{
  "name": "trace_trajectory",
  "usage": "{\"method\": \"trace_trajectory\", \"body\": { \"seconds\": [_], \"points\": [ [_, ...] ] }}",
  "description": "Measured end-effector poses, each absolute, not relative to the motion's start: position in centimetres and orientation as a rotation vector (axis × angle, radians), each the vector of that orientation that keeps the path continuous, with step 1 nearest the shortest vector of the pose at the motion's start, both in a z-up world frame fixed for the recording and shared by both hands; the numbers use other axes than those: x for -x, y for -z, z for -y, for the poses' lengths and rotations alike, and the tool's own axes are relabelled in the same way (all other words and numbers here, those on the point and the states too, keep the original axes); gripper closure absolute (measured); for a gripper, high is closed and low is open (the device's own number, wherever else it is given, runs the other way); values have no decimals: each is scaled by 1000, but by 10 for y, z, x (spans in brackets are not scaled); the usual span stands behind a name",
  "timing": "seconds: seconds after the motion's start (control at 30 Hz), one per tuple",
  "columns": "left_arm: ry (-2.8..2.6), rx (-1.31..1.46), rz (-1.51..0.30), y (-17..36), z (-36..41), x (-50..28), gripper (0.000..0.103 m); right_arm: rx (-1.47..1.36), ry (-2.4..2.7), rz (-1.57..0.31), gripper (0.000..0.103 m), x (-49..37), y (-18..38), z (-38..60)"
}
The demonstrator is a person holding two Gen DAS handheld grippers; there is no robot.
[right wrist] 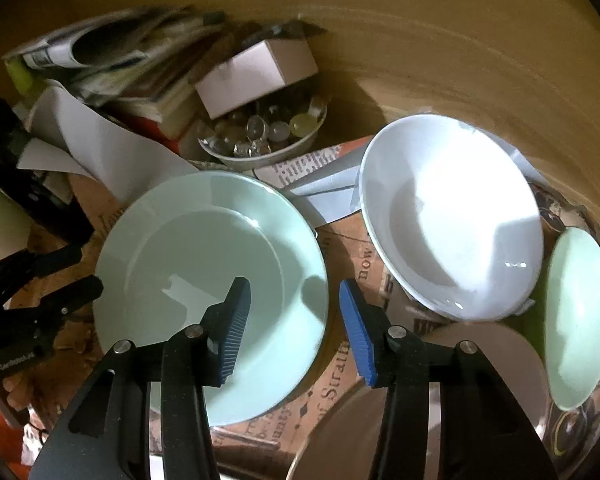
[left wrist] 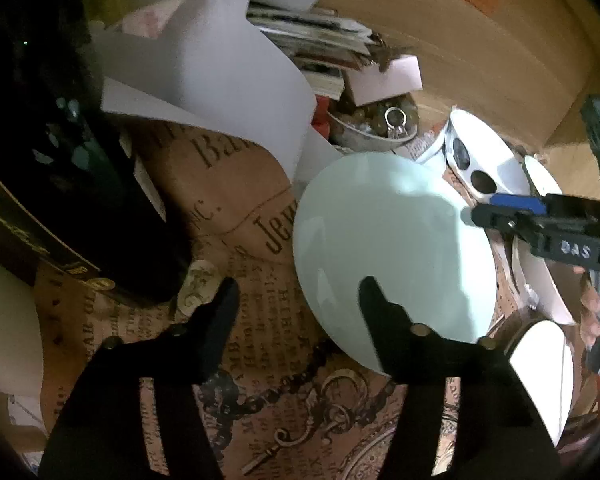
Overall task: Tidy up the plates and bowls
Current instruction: 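Move both grippers to the pale mint plate rim and close them, then lift the mint plate with both grippers and carry it over the white plate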
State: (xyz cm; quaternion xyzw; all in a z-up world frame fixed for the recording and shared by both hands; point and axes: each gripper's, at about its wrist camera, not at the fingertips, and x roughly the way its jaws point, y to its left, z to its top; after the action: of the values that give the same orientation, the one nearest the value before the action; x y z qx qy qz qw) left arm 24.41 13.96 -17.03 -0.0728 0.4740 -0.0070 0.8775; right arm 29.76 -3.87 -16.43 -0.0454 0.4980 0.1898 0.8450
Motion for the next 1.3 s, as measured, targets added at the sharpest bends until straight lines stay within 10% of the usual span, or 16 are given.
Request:
{"method": "trace_trajectory", "body": {
  "seconds": [0.7, 1.3],
  "points": [
    [109, 164, -1067, 185, -123, -248, 77, 171, -387, -1194, 66, -327, 192, 15],
    [51, 149, -1044, 179, -128, -228, 78, 68, -445, -1099, 87, -292, 174, 25]
  ]
}}
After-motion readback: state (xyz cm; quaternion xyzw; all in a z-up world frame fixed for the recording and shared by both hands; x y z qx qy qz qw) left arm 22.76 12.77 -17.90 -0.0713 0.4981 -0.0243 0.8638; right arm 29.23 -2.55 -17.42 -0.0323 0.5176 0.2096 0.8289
